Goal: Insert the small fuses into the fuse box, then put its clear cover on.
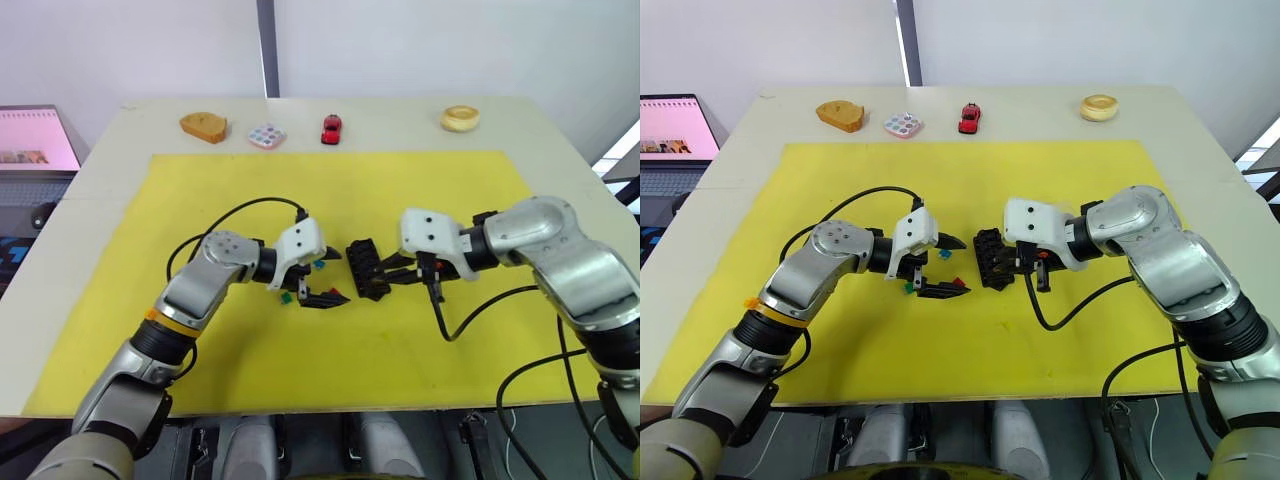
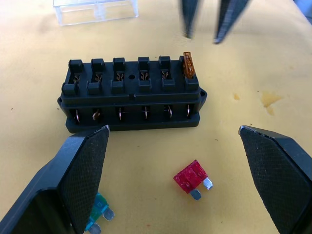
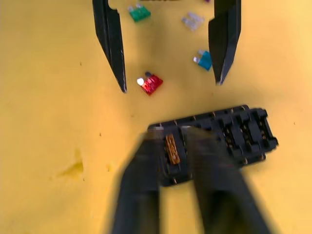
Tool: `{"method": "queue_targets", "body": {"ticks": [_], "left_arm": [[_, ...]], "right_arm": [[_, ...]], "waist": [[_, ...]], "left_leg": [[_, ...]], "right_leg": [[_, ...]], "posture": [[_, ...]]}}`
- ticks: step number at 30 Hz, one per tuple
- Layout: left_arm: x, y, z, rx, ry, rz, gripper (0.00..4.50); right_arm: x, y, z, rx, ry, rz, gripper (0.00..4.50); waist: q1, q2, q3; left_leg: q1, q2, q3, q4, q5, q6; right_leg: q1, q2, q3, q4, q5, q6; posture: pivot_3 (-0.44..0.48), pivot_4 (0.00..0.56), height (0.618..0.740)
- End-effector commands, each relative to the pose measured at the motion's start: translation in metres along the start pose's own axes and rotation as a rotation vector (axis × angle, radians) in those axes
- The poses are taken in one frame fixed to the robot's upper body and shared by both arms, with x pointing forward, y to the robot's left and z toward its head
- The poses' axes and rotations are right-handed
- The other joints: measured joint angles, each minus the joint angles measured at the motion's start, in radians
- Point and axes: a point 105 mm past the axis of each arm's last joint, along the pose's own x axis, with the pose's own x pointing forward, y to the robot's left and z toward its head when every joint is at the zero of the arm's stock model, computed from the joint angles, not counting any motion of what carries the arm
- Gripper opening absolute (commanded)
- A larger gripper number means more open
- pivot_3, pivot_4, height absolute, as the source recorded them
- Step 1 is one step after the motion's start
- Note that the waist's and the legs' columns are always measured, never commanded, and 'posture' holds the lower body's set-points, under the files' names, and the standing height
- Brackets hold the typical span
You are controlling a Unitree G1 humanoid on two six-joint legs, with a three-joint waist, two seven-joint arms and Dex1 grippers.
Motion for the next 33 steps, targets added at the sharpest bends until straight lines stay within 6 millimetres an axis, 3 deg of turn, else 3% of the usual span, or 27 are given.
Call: {"method": "queue_targets", "body": {"ticks": [1, 33], "left_arm": [[-0.002, 0.005, 0.01, 0.047, -0.017, 0.019, 4.5], [-0.002, 0.004, 0.01, 0.048, -0.014, 0.019, 4.5]], "right_arm": [[-0.002, -0.002, 0.002, -0.001, -0.024, -0.017, 0.05], [0.013, 0.006, -0.041, 0.075, 0.115, 0.0, 0.05]], "waist": [[0.001, 0.0, 0.0], [0.001, 0.0, 0.0]], "left_leg": [[0.0, 0.0, 0.0, 0.0, 0.0, 0.0], [0.0, 0.0, 0.0, 0.0, 0.0, 0.0]], "right_leg": [[0.0, 0.0, 0.0, 0.0, 0.0, 0.0], [0.0, 0.0, 0.0, 0.0, 0.0, 0.0]], "posture": [[0.0, 0.15, 0.74], [0.0, 0.15, 0.74]]}}
